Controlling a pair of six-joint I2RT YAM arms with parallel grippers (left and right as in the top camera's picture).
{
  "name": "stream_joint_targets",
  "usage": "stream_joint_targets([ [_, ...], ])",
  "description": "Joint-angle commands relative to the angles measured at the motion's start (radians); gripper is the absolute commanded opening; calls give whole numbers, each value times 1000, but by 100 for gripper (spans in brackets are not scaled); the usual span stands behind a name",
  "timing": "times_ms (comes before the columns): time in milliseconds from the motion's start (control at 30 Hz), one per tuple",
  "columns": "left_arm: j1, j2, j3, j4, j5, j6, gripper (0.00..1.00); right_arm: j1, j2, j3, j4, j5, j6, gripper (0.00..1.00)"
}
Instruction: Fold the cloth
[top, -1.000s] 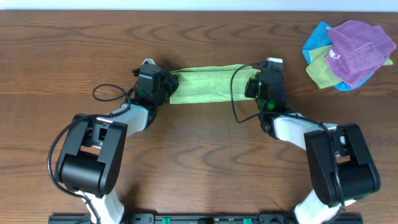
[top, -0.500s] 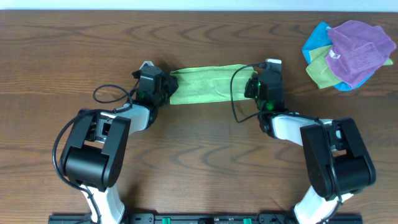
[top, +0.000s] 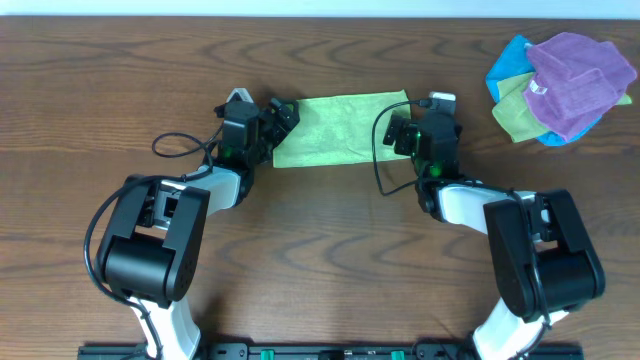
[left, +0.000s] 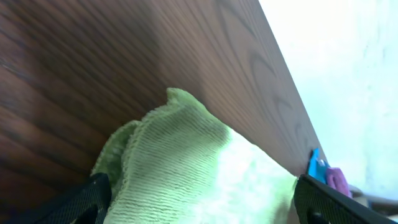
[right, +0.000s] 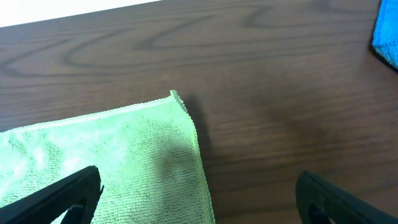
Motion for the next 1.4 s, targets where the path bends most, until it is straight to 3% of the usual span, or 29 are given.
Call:
stream_joint_targets([
  [0, 6, 9, 3, 7, 90, -32, 95, -3, -28, 14, 1, 5, 4, 99],
  [200, 1, 9, 3, -10, 257, -45, 95, -3, -33, 14, -102, -126, 53, 99],
  [333, 1, 9, 3, -92, 283, -39, 95, -3, -33, 14, -181, -140, 56, 99],
  [467, 1, 9, 3, -185, 263, -14, 95, -2, -33, 14, -207, -179, 56, 50],
  [500, 1, 9, 3, -197, 257, -8, 95, -2, -33, 14, -215, -189, 56, 47],
  [533, 2, 9, 3, -197, 254, 3, 95, -1, -33, 14, -222, -193, 56, 56],
  [567, 5, 9, 3, -196, 245, 4, 95, -1, -33, 14, -225, -192, 56, 57],
  [633, 16, 9, 3, -188, 222, 2, 95, -1, -33, 14, -221, -192, 56, 52],
  [833, 61, 9, 3, -172, 196, 1, 95, -1, -33, 14, -220, -192, 56, 52],
  [1033, 124, -23, 42, -26, 370, 1, 95, -1, -33, 14, -219, -192, 56, 50],
  [1367, 125, -209, 80, -56, 448, -47, 95, 0, -33, 14, -220, -230, 56, 47],
])
